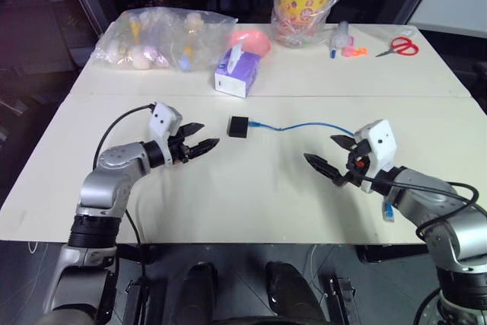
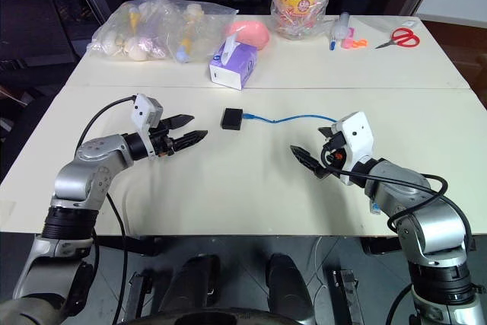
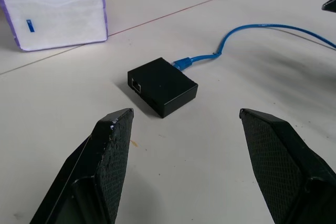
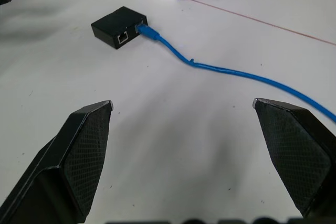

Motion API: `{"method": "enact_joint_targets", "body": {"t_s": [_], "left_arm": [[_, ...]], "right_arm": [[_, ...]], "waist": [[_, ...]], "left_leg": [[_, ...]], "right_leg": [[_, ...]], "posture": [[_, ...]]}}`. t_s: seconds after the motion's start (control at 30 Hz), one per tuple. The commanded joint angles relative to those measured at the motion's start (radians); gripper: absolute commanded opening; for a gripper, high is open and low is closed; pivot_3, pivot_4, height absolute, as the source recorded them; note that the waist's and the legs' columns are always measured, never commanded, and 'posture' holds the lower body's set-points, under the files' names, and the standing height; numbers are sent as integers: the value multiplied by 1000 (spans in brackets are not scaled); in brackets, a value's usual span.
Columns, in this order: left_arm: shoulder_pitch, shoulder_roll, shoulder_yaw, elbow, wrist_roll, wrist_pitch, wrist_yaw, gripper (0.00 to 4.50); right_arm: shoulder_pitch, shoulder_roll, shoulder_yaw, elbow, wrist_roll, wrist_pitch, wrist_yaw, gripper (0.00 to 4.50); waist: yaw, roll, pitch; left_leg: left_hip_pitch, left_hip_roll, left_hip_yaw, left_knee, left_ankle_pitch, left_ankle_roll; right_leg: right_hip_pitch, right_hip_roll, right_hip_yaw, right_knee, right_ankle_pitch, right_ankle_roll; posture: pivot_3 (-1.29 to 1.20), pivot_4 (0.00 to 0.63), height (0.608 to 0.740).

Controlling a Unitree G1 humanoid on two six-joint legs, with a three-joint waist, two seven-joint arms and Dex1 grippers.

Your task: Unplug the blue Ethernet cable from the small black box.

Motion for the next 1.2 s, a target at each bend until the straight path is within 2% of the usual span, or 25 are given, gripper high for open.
{"method": "enact_joint_targets", "body": {"t_s": [0.03, 0.6, 0.8, 0.93, 1.07, 1.2], "left_arm": [[-2, -5, 23, -34, -17, -8, 10, 3343], [-52, -10, 14, 39, 8, -50, 21, 3343], [-136, -3, 2, 141, 34, -107, -17, 3343], [-204, 37, -14, 210, 27, -101, -122, 3343], [-230, 129, -44, 223, 28, -66, -262, 3343], [-200, 191, -40, 176, 9, -11, -315, 3343]], "right_arm": [[-23, 15, 7, -15, -11, -26, -3, 4500], [-38, 38, 23, -3, -48, -45, -16, 4500], [-142, 33, 103, 136, -110, -103, 47, 4500], [-288, 48, 192, 358, -181, -191, 128, 4500], [-522, 119, 302, 727, -284, -337, 237, 4500], [-716, 209, 360, 1077, -364, -480, 334, 4500]], "waist": [[0, 0, 0], [1, 0, 0], [-2, 0, 0], [-6, 0, 0], [-26, 0, 0], [-33, 0, 1]], "left_leg": [[0, 0, 0, 0, 0, 0], [0, 0, 0, 0, 0, 0], [0, 0, 0, 1, 0, 0], [1, 0, 1, 1, 0, 0], [1, 0, 1, -1, 0, 0], [0, 1, 0, -2, 0, 0]], "right_leg": [[0, 0, 0, 0, 0, 0], [0, 0, 0, 0, 0, 0], [0, 1, 0, 1, 1, 0], [0, 1, 0, 1, 1, 0], [-1, 1, 0, 1, 3, 3], [-2, 1, -1, 3, 3, 4]], "posture": [[0, 150, 740], [0, 150, 740], [0, 150, 740], [0, 150, 740], [0, 150, 740], [0, 150, 740]]}}
